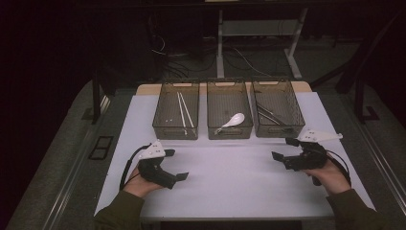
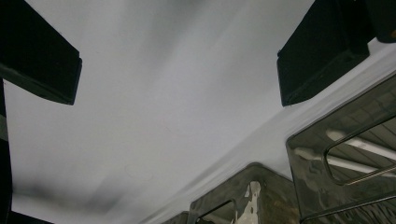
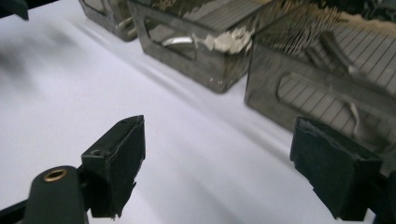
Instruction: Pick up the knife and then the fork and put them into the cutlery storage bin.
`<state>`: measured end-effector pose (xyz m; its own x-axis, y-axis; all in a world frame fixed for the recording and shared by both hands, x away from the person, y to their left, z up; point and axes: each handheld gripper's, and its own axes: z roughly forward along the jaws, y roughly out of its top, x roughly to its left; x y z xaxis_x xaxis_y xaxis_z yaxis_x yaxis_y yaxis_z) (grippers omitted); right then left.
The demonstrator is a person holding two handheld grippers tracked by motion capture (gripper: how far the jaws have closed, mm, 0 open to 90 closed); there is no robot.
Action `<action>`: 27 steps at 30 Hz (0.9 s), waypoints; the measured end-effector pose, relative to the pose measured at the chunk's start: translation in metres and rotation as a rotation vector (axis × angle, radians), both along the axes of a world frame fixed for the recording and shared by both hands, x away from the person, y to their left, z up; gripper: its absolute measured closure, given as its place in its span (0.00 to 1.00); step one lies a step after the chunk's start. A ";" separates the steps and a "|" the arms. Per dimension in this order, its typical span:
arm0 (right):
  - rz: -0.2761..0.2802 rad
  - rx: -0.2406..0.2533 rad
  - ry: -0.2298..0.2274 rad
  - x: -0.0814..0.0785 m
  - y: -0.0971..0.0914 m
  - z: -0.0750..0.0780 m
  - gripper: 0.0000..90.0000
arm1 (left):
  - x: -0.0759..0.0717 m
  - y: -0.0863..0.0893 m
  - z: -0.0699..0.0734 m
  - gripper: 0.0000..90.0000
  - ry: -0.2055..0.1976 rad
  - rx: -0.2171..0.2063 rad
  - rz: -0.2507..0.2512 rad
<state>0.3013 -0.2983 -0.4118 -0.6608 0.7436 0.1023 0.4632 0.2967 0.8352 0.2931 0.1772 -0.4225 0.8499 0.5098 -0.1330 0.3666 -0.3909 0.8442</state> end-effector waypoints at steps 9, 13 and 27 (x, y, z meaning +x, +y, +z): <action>0.033 0.028 0.007 -0.021 -0.001 -0.014 0.20 | -0.002 0.000 0.001 0.00 -0.005 0.005 -0.002; 0.041 0.042 -0.001 -0.028 -0.002 -0.017 0.20 | -0.002 0.000 0.001 0.00 -0.004 0.006 -0.001; 0.035 0.067 0.010 -0.040 -0.007 -0.024 0.18 | -0.002 0.000 0.000 0.00 -0.001 0.005 -0.001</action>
